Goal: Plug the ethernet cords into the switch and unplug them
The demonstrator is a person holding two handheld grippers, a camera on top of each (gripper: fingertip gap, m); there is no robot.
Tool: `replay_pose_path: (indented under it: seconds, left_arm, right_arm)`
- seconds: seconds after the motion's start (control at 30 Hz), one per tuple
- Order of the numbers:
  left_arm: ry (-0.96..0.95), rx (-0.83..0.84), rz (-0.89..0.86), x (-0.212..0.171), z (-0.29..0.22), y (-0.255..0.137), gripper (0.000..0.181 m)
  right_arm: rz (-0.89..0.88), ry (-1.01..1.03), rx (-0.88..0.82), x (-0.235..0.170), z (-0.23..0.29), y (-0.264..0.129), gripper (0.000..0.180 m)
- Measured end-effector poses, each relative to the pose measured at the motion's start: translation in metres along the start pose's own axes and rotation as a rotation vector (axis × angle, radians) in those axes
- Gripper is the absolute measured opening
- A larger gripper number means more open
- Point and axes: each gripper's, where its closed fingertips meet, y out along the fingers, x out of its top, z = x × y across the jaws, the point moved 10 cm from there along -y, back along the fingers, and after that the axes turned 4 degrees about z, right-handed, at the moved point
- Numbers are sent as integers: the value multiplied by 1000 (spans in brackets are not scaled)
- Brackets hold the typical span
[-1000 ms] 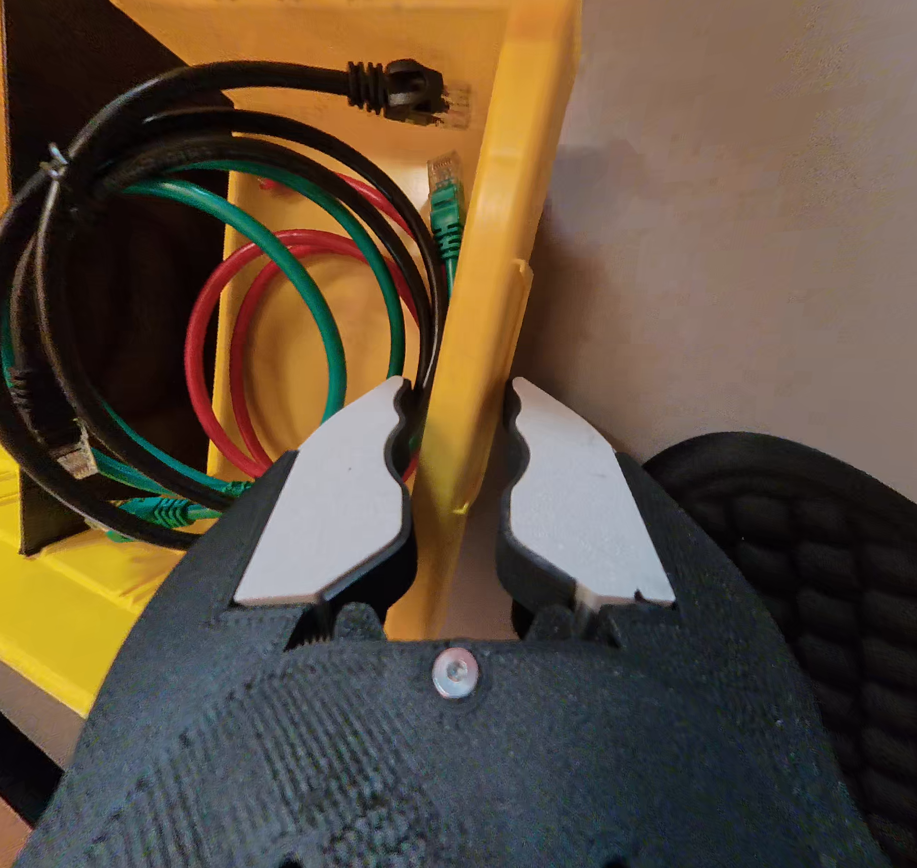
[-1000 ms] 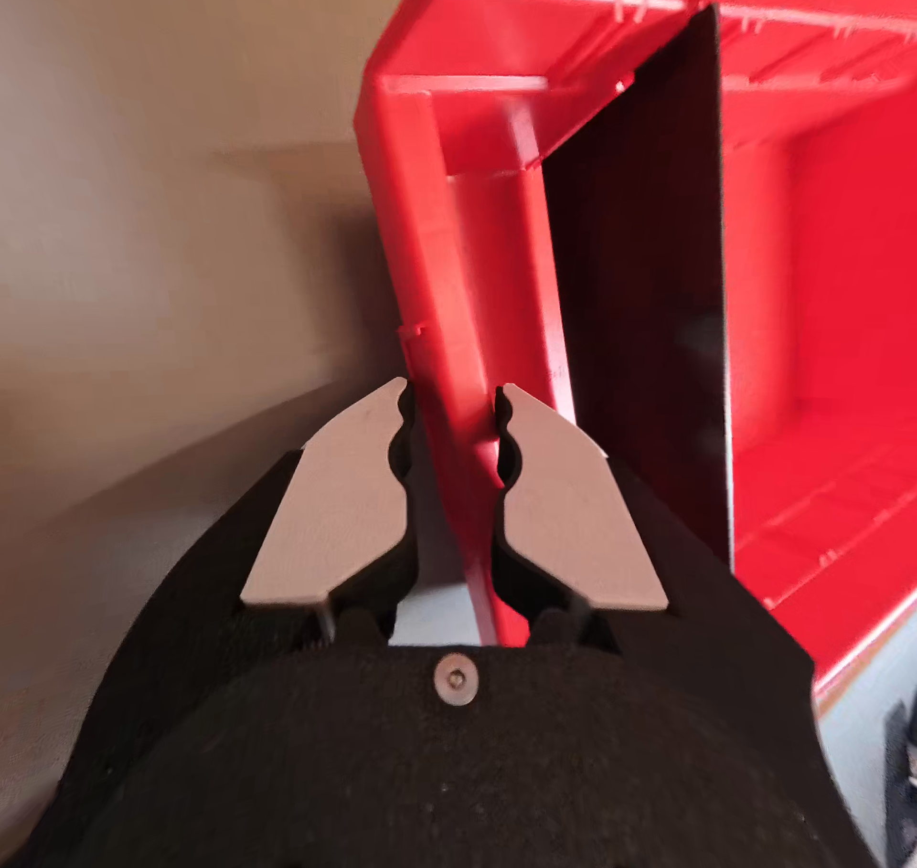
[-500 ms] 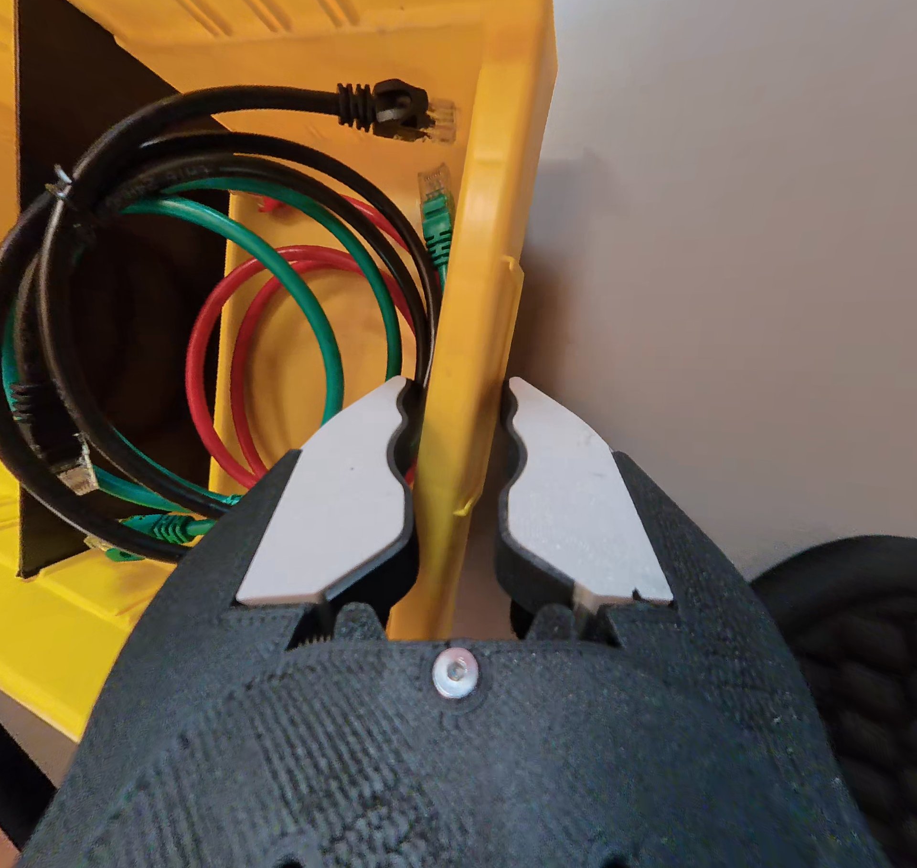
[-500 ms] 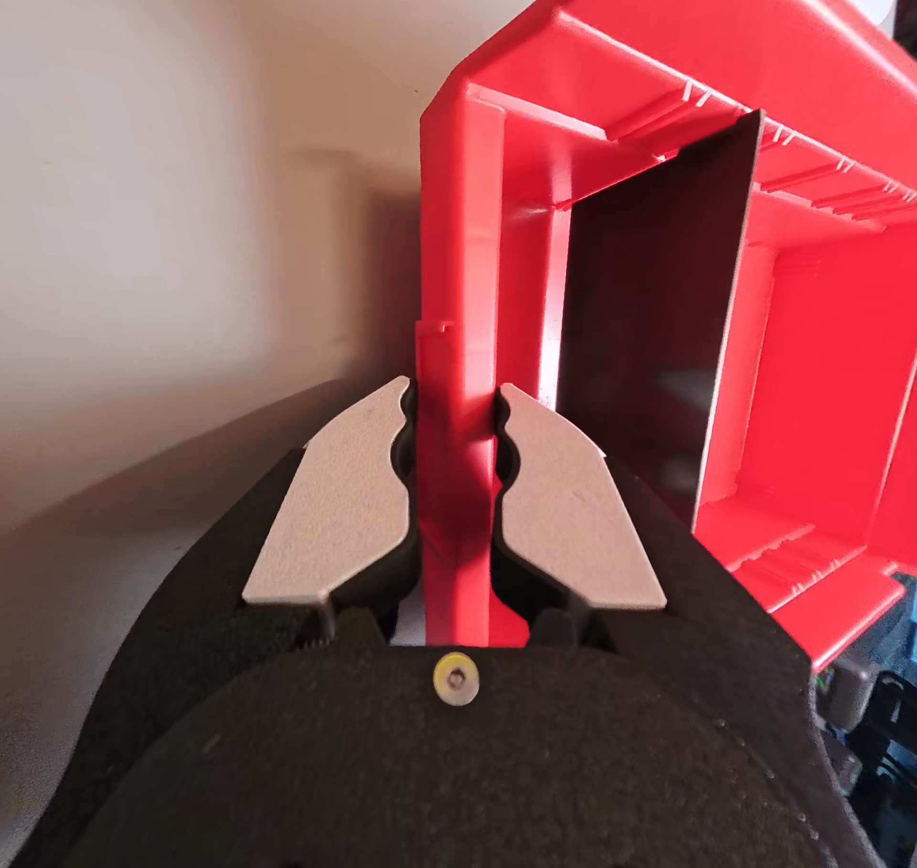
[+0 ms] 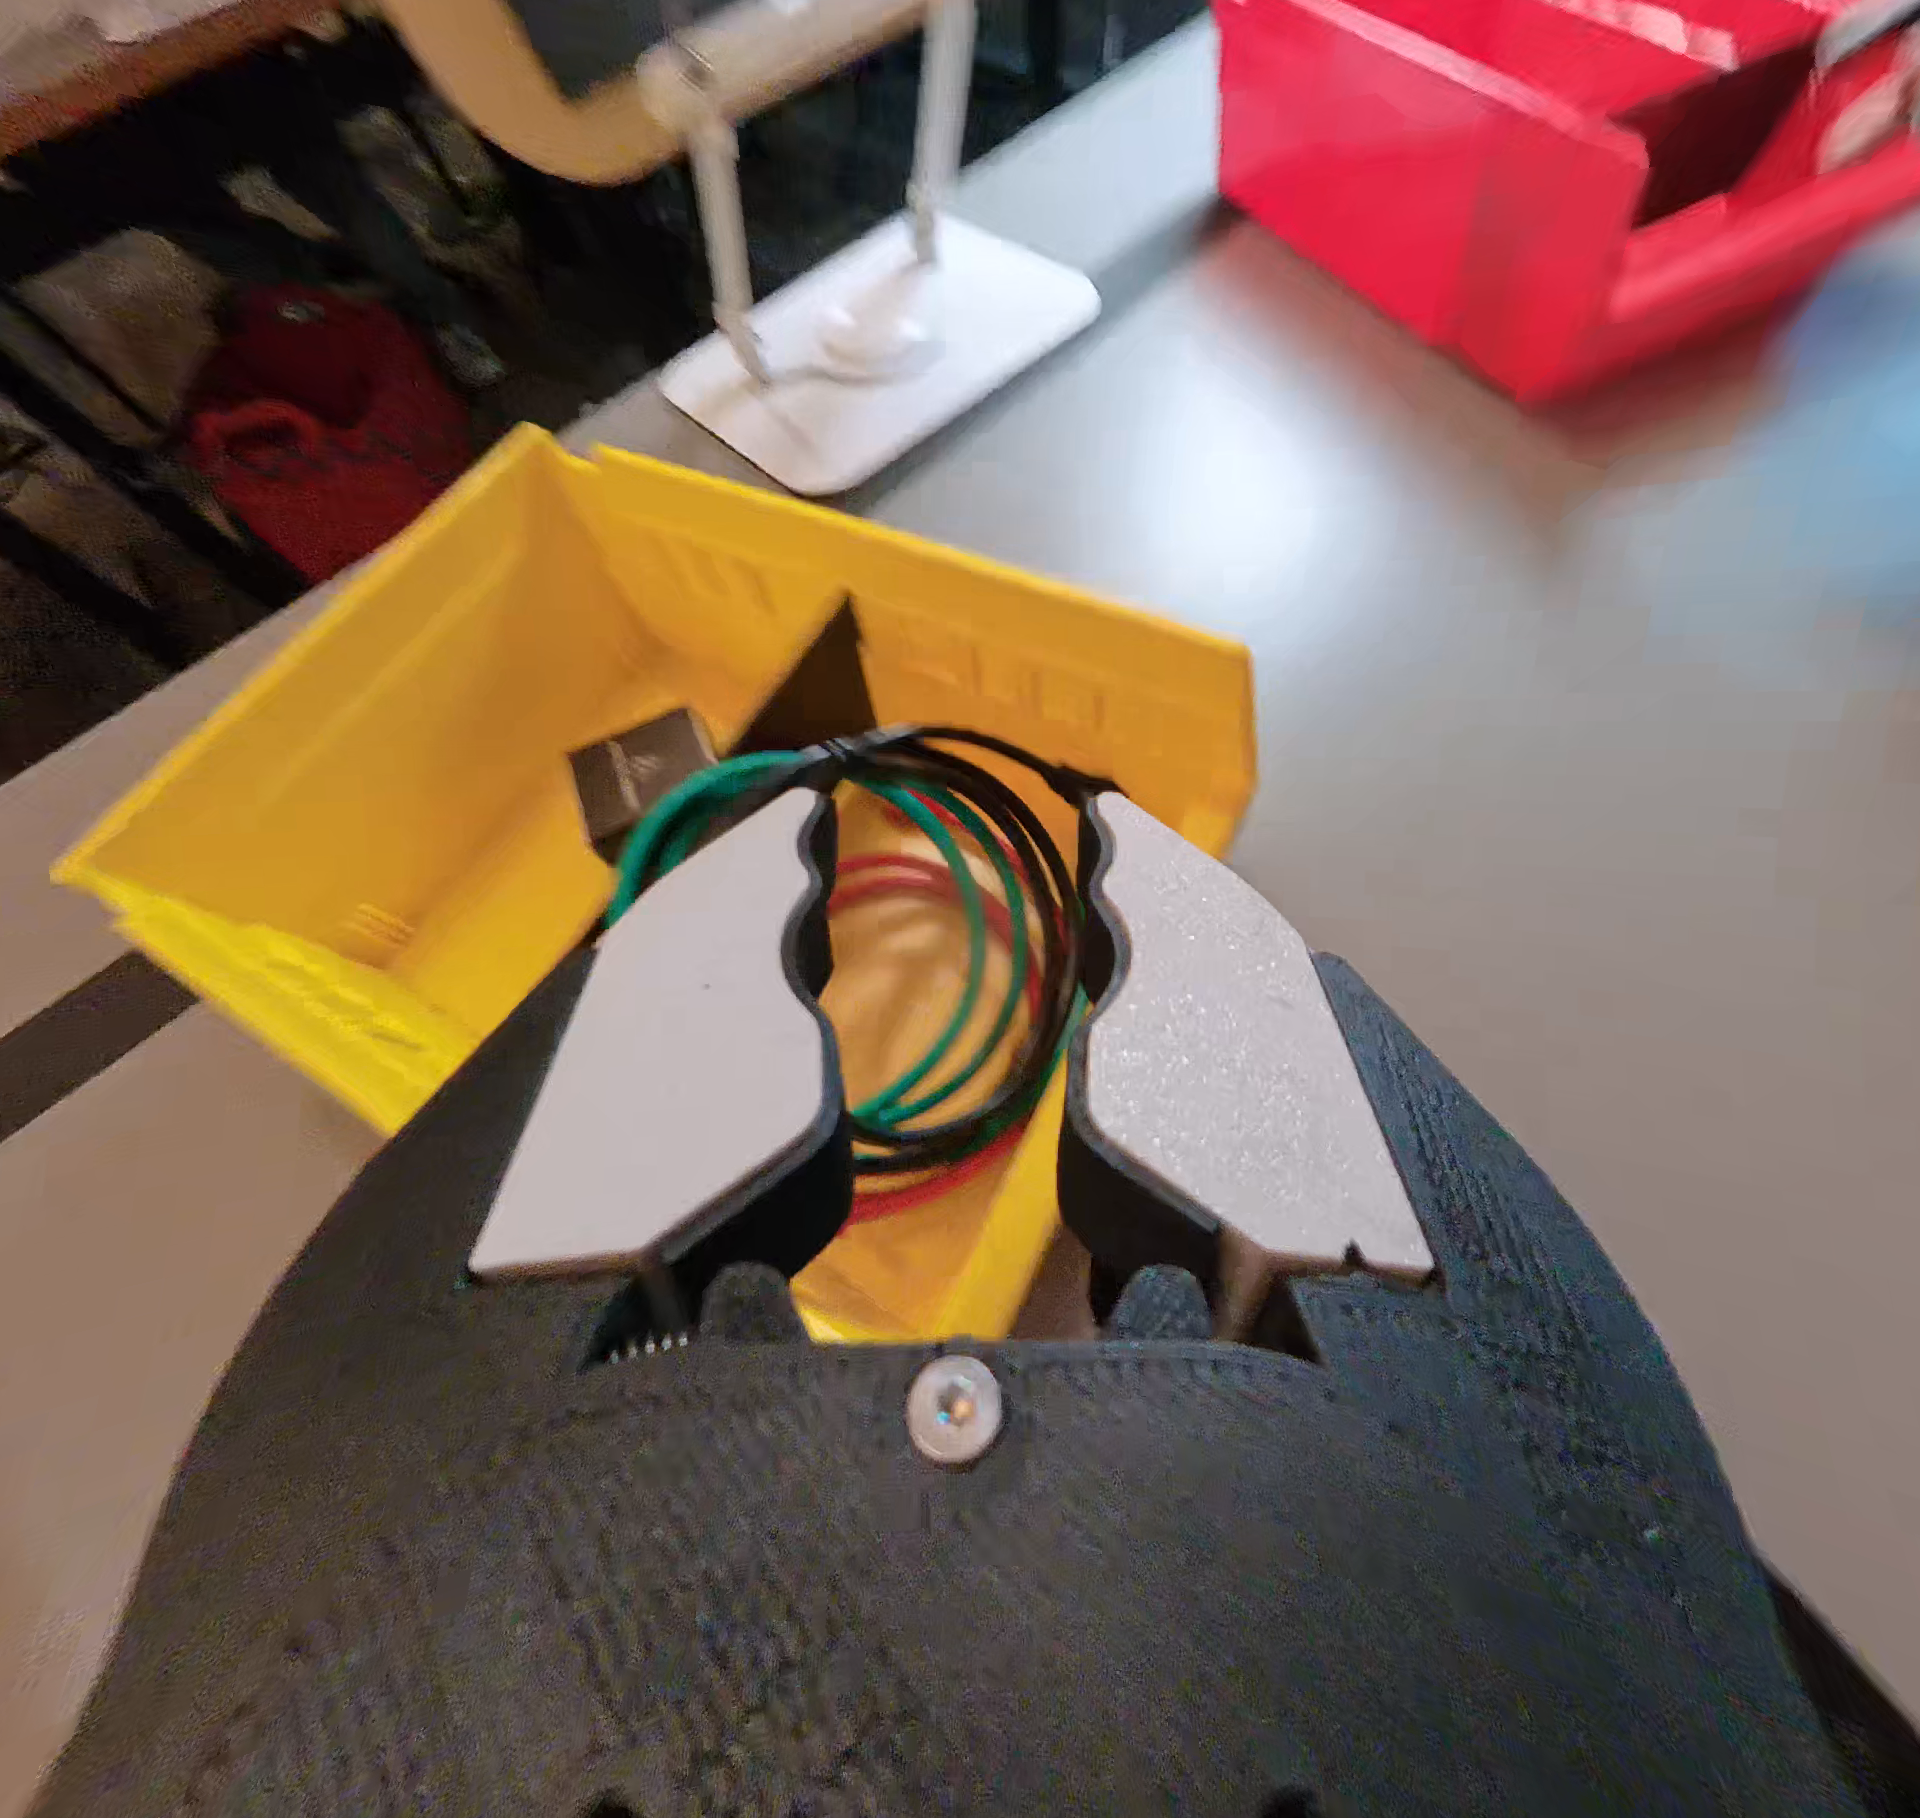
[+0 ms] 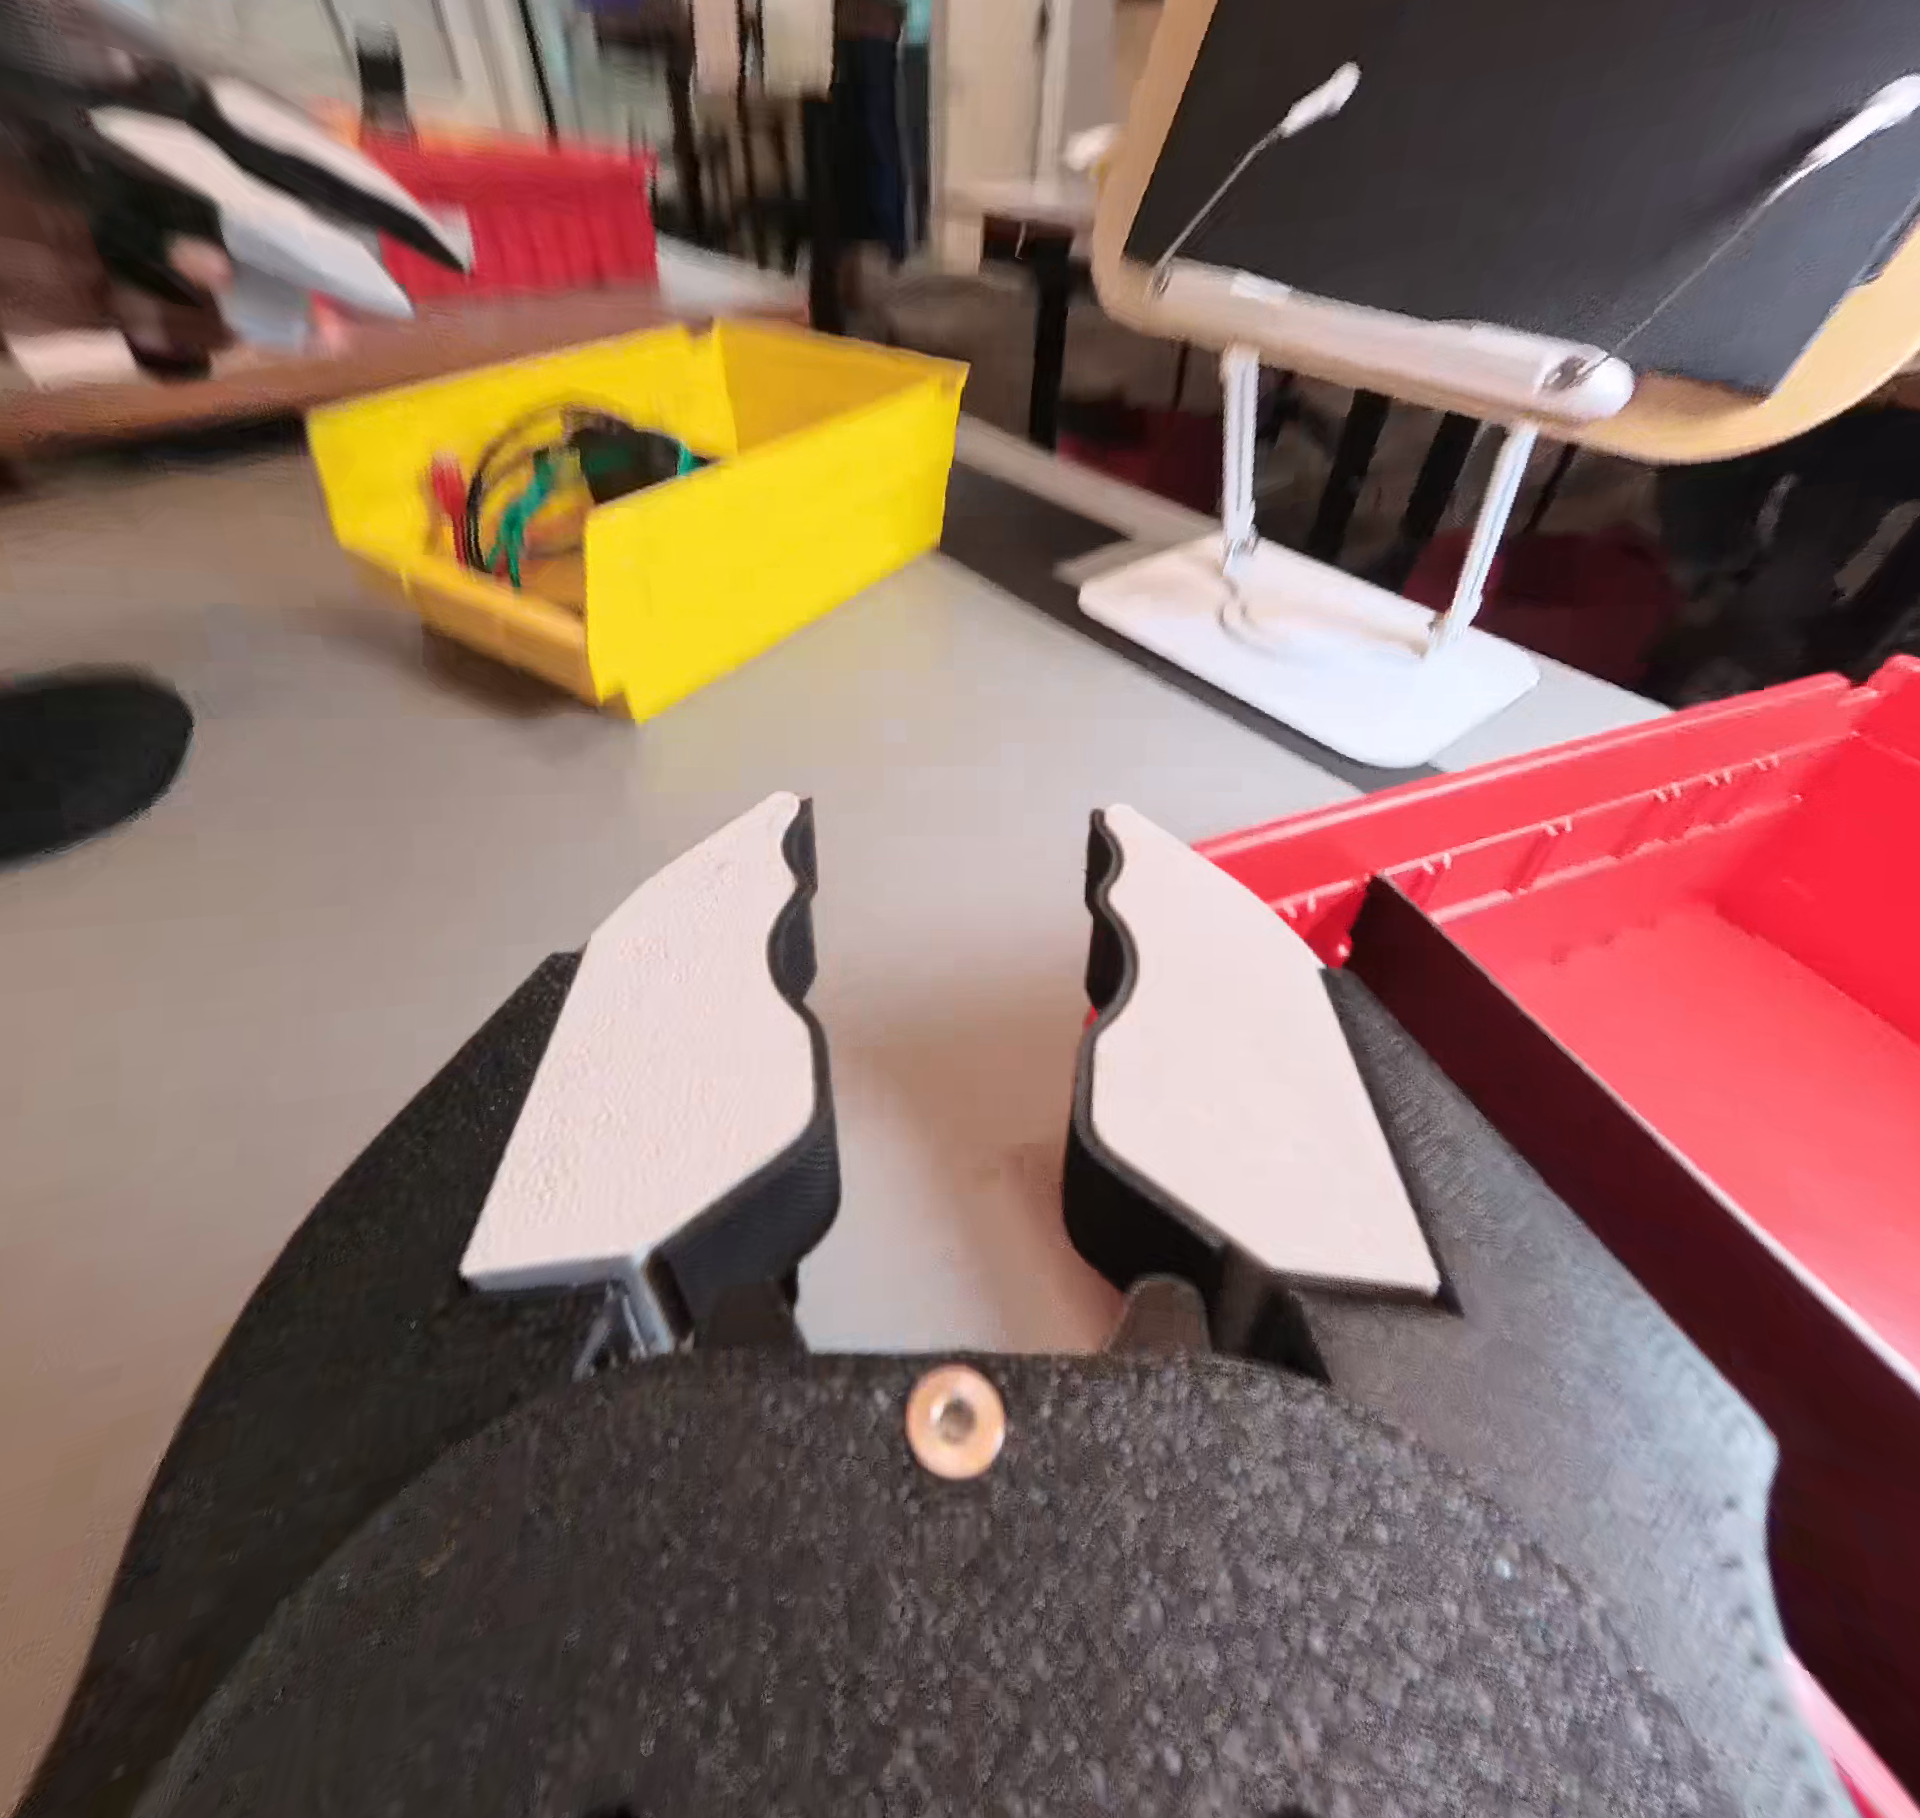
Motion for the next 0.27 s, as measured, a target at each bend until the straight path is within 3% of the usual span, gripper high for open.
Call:
replay_pose_path:
  seconds: [0.03,0.17,0.27]
  left_arm:
    - [-48,15,-19,9,11,-3,44]
    - [-201,66,5,36,60,8,45]
    - [-274,60,150,42,91,40,50]
  right_arm:
    - [-62,33,-27,-2,2,2,50]
    - [-157,72,-121,-14,4,10,50]
    - [-156,50,-155,-19,5,10,50]
